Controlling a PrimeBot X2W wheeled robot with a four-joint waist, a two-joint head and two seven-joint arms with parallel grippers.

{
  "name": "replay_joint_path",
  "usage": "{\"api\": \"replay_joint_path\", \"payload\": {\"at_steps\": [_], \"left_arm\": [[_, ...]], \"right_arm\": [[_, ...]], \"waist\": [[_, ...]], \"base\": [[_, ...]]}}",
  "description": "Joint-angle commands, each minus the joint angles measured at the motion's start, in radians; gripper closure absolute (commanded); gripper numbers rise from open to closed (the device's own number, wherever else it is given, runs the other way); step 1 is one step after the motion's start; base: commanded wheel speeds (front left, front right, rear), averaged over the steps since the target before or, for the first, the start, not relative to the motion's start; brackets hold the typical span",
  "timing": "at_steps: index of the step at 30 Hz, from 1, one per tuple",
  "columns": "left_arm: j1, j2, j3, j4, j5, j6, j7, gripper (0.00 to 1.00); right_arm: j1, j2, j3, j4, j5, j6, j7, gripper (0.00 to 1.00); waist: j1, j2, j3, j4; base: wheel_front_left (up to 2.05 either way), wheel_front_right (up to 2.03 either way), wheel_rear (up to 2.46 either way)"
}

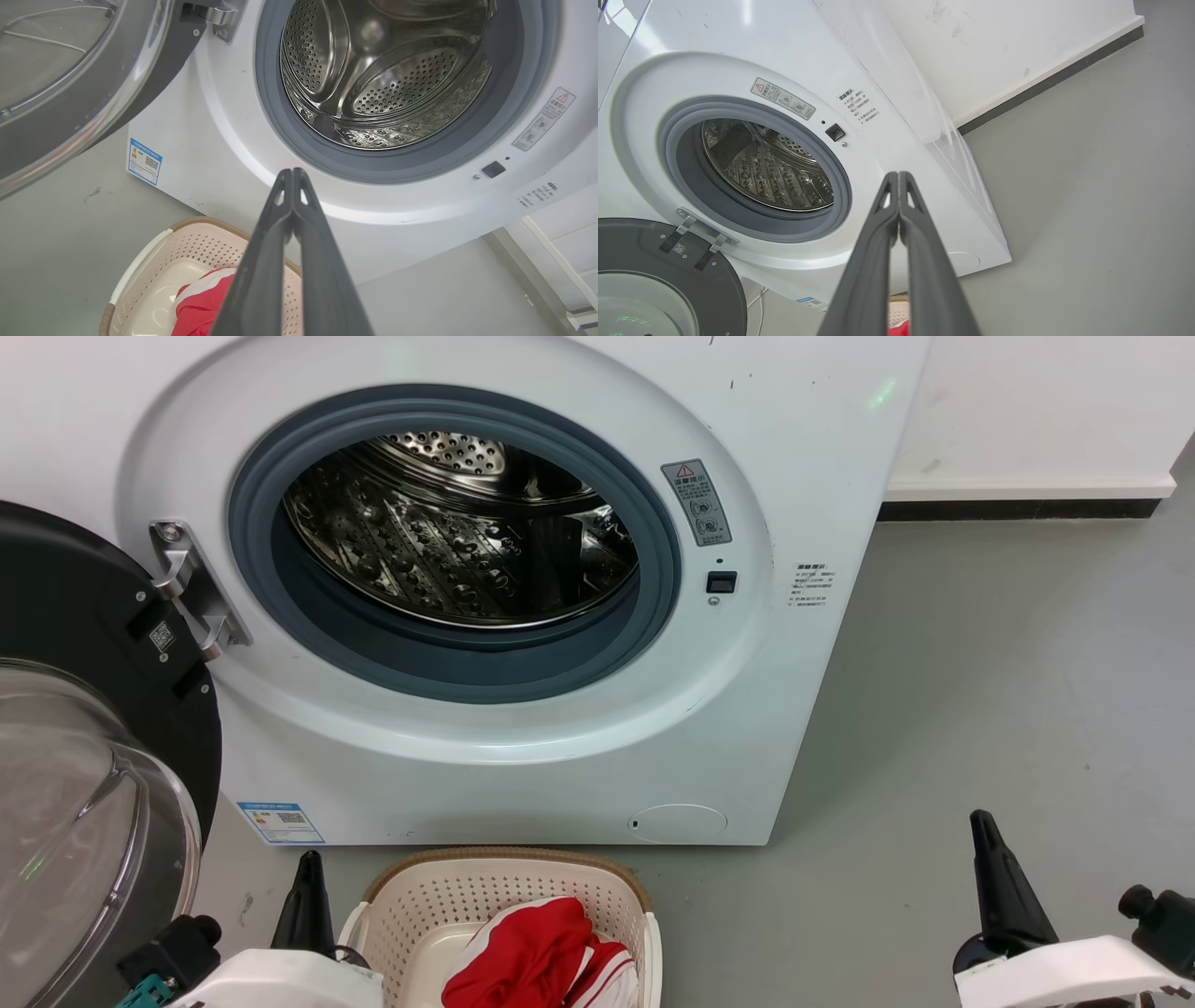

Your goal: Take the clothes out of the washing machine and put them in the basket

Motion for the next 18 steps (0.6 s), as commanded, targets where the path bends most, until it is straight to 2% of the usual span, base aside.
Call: {"api": "replay_joint_path", "payload": {"at_steps": [1,18], "left_arm": [[-0.026,0.001,0.005,-0.008,-0.048,-0.008,0.009,1.0],[-0.057,0.001,0.018,0.009,-0.275,-0.036,0.063,1.0]], "right_arm": [[-0.028,-0.009,-0.004,-0.003,0.052,0.0,0.01,1.0],[-0.063,-0.014,-0.015,0.027,0.28,0.0,0.06,1.0]], "waist": [[0.0,-0.0001,0.0,0.0],[0.0,-0.0001,-0.004,0.003]], "base": [[0.0,0.0,0.0],[0.0,0.0,0.0]]}}
